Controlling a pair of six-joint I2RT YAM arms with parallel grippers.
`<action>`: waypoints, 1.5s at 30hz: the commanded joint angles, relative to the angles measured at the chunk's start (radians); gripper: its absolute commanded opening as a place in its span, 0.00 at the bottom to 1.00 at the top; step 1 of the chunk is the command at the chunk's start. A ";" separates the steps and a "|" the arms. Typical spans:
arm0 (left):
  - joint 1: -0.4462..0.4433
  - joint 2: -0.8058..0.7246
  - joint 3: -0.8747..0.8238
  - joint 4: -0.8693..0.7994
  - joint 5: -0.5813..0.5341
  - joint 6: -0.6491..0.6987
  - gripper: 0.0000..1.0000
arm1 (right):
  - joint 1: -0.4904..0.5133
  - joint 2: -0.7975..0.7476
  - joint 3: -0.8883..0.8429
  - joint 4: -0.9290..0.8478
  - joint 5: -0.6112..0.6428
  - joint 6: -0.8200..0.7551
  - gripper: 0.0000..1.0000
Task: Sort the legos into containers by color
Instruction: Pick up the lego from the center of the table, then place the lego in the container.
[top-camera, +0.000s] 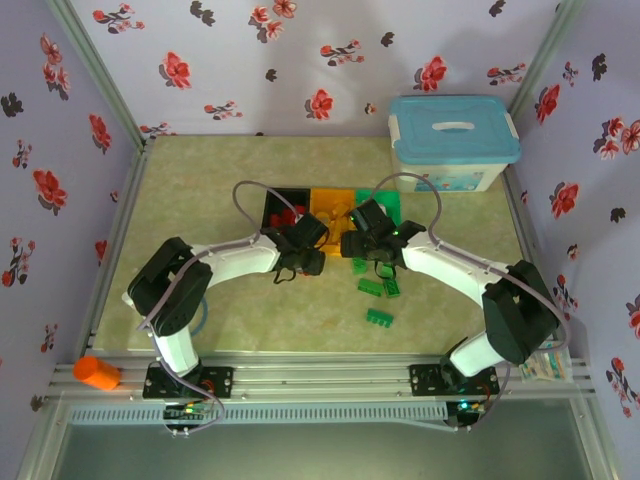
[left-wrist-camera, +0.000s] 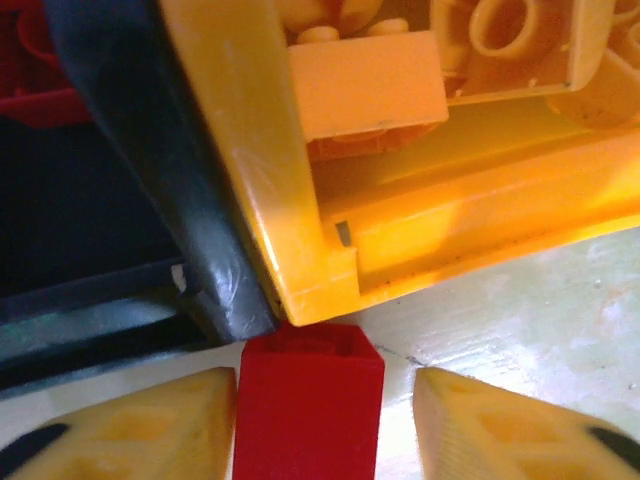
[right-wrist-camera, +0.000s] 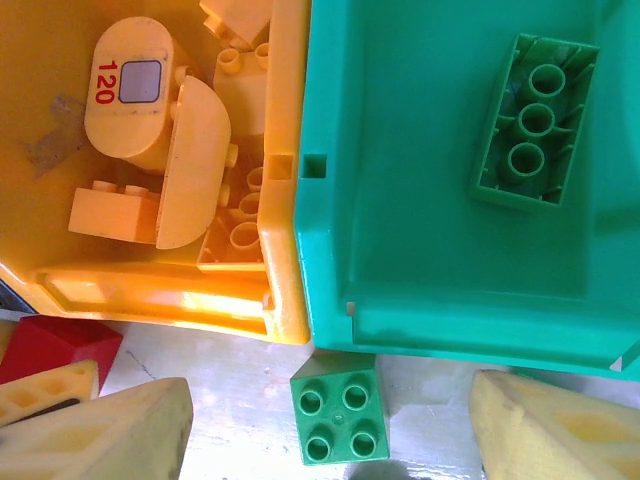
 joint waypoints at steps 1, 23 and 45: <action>-0.018 0.000 0.028 -0.068 -0.068 0.008 0.42 | -0.004 0.006 0.003 0.010 0.009 0.018 0.73; 0.074 -0.260 0.031 -0.086 -0.086 0.048 0.29 | -0.004 -0.032 -0.012 0.013 0.011 0.019 0.72; 0.297 -0.107 0.220 -0.036 0.023 0.103 0.45 | -0.010 -0.093 -0.047 -0.011 0.041 0.018 0.72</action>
